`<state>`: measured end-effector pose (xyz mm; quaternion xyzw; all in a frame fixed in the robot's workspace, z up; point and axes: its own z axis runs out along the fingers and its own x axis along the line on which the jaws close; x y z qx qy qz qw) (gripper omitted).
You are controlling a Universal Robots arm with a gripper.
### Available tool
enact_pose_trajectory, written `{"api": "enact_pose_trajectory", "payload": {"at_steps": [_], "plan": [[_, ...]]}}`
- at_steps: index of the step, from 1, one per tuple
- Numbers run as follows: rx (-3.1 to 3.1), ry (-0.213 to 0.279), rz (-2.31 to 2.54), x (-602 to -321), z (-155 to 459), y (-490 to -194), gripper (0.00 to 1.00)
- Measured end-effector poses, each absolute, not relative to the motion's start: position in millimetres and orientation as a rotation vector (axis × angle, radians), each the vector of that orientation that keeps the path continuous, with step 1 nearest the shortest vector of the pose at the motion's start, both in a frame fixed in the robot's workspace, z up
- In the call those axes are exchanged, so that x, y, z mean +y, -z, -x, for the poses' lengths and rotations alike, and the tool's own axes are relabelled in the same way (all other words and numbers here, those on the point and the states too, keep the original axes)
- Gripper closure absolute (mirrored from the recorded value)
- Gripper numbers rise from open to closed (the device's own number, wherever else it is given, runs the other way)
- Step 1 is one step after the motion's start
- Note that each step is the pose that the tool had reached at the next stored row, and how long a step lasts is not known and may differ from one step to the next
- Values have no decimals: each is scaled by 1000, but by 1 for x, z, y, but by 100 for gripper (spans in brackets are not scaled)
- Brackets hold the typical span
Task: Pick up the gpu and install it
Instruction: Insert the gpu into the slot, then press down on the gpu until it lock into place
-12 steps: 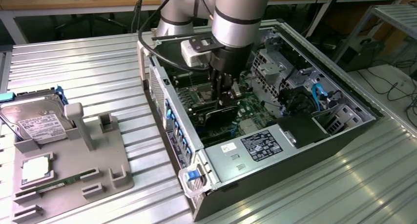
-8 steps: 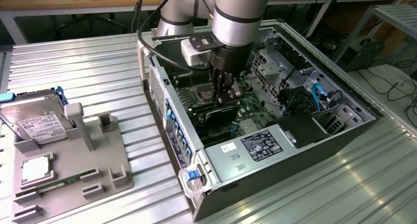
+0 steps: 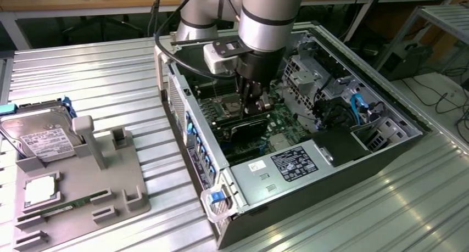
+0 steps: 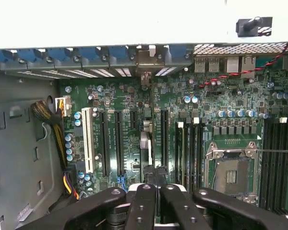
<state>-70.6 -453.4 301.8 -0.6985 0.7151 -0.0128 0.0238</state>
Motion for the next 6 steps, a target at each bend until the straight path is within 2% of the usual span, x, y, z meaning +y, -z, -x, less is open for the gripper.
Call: {"api": "enact_pose_trajectory", "payload": {"at_steps": [6], "plan": [[2213, 40, 2162, -453, 71, -302, 89]]}}
